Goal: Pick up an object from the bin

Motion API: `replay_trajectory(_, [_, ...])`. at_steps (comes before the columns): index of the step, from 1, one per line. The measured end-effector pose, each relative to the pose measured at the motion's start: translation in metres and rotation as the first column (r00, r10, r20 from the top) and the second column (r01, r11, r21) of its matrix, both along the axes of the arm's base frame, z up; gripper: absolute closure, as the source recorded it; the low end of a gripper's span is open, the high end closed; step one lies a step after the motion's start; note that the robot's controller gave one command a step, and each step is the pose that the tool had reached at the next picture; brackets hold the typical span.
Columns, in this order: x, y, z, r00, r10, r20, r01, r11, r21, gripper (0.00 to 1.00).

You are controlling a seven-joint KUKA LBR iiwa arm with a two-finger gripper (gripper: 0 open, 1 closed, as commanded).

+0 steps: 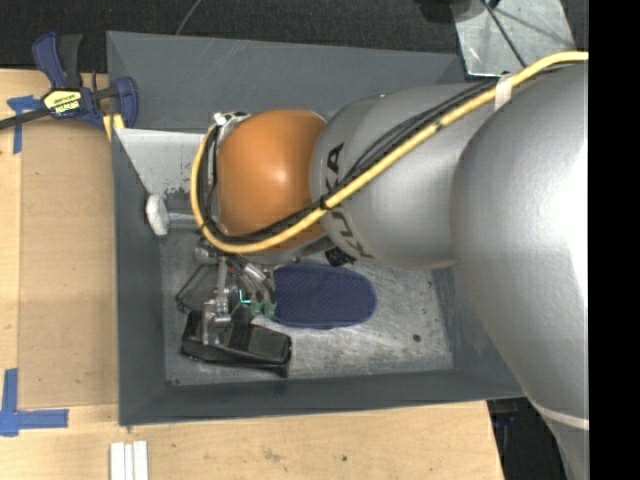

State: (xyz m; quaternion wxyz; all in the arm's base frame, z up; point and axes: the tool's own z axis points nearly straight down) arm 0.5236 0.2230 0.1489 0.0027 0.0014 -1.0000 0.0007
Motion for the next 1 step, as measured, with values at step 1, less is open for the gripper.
replay_trajectory(1, [0.0048,-0.0107,-0.0161,0.999,0.035,0.021,-0.036,0.999,0.015,0.0])
